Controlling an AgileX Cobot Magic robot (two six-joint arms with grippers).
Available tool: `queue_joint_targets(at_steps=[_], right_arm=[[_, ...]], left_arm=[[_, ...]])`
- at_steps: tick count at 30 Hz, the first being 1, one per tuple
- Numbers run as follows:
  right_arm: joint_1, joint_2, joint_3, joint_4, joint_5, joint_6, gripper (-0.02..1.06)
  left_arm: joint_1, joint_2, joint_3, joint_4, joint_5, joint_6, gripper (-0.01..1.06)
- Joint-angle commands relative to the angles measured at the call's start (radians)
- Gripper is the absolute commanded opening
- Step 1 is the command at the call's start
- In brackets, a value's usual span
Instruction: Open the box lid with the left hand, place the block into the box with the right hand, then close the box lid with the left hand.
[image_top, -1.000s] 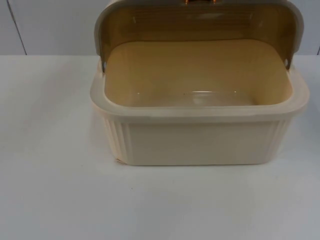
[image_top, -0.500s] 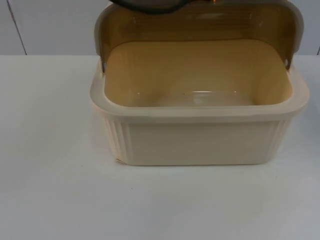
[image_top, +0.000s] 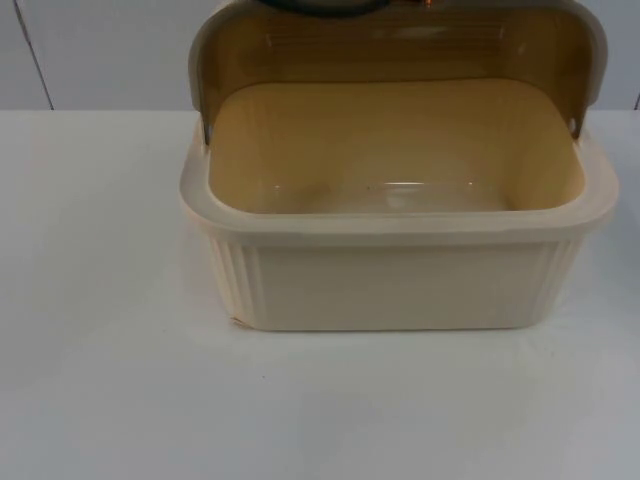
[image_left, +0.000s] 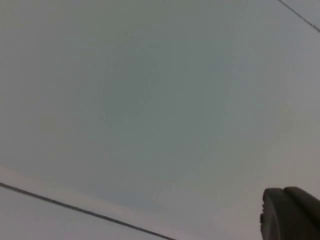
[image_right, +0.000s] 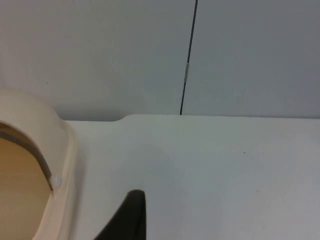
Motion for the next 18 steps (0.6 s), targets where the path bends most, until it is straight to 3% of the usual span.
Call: queue_joint_targets(at_steps=[1,10,18], right_arm=[[0.007,-0.005,0.003,-0.009,-0.024,0.004,1.05],[0.066,-0.005,0.003,-0.028,-0.026,0.008,1.05],[0.066,-0.005,0.003,-0.028,-0.026,0.03,1.05]], left_arm=[[-0.005,0.011,-0.006,-0.006,0.0,-0.022,0.0],[-0.005,0.028,-0.006,-0.024,0.058,-0.033,0.0],[0.005,0.052,-0.006,-0.355,0.159,0.004,0.0]])
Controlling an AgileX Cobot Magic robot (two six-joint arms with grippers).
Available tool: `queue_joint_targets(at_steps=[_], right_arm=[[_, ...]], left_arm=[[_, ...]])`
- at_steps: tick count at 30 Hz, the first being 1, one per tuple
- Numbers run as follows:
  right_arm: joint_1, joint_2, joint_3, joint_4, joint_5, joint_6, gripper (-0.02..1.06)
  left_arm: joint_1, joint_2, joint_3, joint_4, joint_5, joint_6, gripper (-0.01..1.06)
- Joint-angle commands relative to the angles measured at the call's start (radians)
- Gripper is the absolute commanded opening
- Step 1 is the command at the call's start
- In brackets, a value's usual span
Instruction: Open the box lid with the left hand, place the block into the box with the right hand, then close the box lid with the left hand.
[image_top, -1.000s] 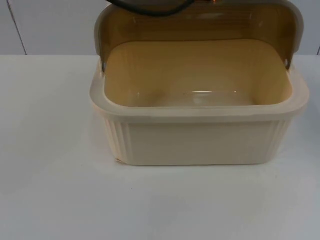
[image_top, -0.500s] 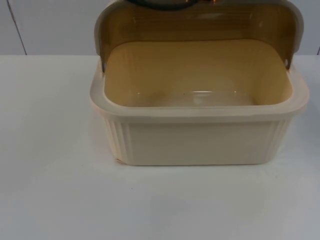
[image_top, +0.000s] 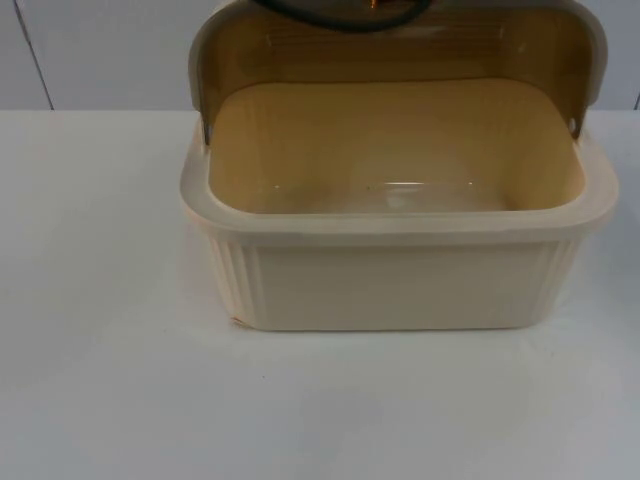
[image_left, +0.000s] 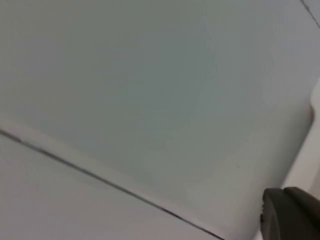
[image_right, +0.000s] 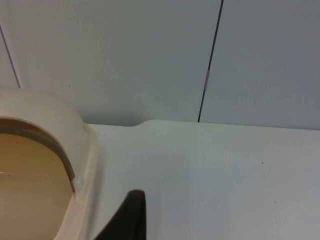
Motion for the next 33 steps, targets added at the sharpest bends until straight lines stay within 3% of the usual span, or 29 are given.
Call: queue_joint_targets(at_steps=[1,2,5,7,8,10,11,13,15,17,21,33], right_arm=[[0.0,-0.005,0.003,-0.008,-0.01,0.005,1.05],[0.0,-0.005,0.003,-0.008,-0.01,0.005,1.05],[0.0,-0.005,0.003,-0.004,-0.01,0.005,1.05],[0.0,-0.005,0.003,-0.004,-0.01,0.005,1.05],[0.0,-0.005,0.003,-0.004,-0.01,0.005,1.05],[0.0,-0.005,0.003,-0.004,-0.01,0.005,1.05],[0.0,-0.005,0.003,-0.004,-0.01,0.005,1.05],[0.0,-0.005,0.003,-0.004,-0.008,0.005,1.05],[0.0,-0.005,0.003,-0.004,-0.003,0.005,1.05],[0.0,-0.005,0.003,-0.004,0.008,0.005,1.05],[0.0,-0.005,0.003,-0.004,0.013,0.013,1.05],[0.0,-0.005,0.003,-0.029,0.013,0.013,1.05]], left_arm=[[0.005,0.001,-0.005,-0.16,0.074,0.092,0.0],[0.005,0.001,-0.005,-0.16,0.074,0.092,0.0],[0.023,0.001,-0.015,-0.468,0.123,0.257,0.0],[0.029,0.001,-0.037,-0.762,0.223,0.558,0.0],[0.029,0.001,-0.037,-0.762,0.223,0.558,0.0],[0.045,0.005,-0.086,-1.066,0.415,0.901,0.0],[0.058,0.009,-0.104,-1.159,0.462,0.979,0.0],[0.063,0.009,-0.114,-1.169,0.442,0.982,0.0],[0.063,0.009,-0.118,-1.088,0.346,0.956,0.0],[0.053,0.01,-0.118,-0.986,0.321,0.956,0.0],[0.045,0.023,-0.118,-0.895,0.32,0.956,0.0],[0.041,0.057,-0.118,-0.859,0.372,0.983,0.0]])
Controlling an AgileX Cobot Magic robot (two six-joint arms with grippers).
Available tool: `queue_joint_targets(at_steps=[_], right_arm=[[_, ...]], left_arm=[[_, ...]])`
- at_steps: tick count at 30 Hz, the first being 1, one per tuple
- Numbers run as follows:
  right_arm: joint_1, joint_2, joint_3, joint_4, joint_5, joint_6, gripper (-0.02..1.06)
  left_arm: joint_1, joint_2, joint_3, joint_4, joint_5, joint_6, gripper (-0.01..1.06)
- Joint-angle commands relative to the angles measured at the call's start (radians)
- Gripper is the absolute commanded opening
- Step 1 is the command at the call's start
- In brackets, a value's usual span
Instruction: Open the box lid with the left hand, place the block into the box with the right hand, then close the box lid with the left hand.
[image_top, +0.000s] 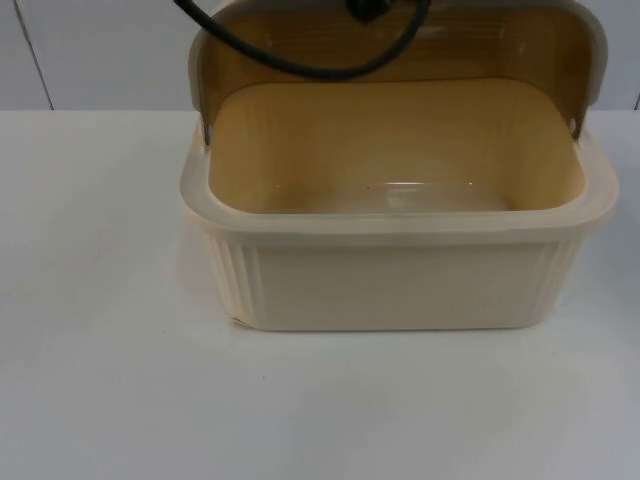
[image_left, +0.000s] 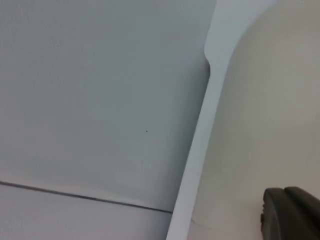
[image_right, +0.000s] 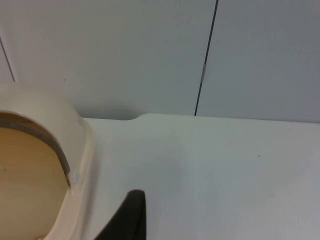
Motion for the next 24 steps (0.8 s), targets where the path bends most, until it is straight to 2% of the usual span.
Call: queue_joint_targets(at_steps=[1,5,15,19,24], right_arm=[[0.0,-0.005,0.003,-0.01,-0.004,0.0,1.05],[0.0,-0.005,0.003,-0.01,-0.004,0.0,1.05],[0.0,-0.005,0.003,-0.01,-0.004,0.0,1.05],[0.0,-0.005,0.003,-0.01,-0.003,0.006,1.05],[0.0,-0.005,0.003,-0.01,0.0,0.01,1.05]], left_arm=[[-0.009,0.001,-0.004,-0.008,0.029,0.007,0.0],[-0.009,0.001,-0.004,-0.015,0.078,0.016,0.0],[-0.043,0.001,-0.001,0.002,0.103,0.014,0.0],[-0.082,-0.003,-0.001,0.109,0.094,-0.069,0.0],[-0.103,-0.008,0.011,0.178,0.095,-0.135,0.0]])
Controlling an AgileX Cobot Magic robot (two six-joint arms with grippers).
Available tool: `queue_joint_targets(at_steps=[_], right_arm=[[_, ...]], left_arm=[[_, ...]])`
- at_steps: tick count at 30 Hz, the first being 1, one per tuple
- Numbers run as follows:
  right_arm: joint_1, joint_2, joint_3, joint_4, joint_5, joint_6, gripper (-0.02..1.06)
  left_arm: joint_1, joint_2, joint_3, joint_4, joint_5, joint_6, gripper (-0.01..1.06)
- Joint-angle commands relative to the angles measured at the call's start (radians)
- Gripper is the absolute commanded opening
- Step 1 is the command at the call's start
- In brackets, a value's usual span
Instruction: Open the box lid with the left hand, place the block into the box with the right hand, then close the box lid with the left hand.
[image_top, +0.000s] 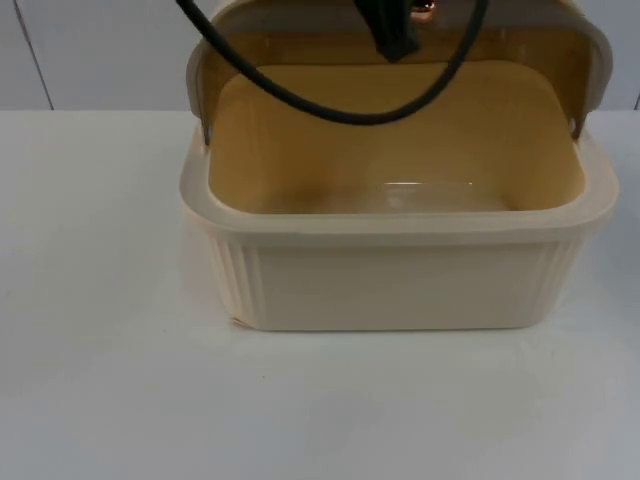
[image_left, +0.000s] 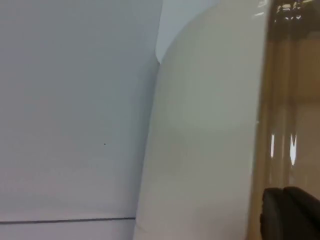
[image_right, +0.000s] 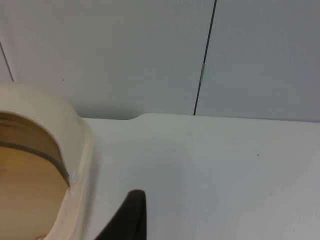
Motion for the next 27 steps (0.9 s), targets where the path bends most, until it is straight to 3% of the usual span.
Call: queue_joint_targets(at_steps=[1,19,27], right_arm=[[0.0,-0.005,0.003,-0.007,-0.001,0.009,1.05],[0.0,-0.005,0.003,-0.005,0.011,0.018,1.05],[0.0,-0.005,0.003,-0.005,0.011,0.018,1.05]], left_arm=[[-0.023,-0.016,0.032,0.053,0.005,-0.052,0.0],[-0.137,-0.132,0.468,0.143,-0.259,-0.092,0.0],[-0.141,-0.153,0.517,0.139,-0.261,-0.138,0.0]])
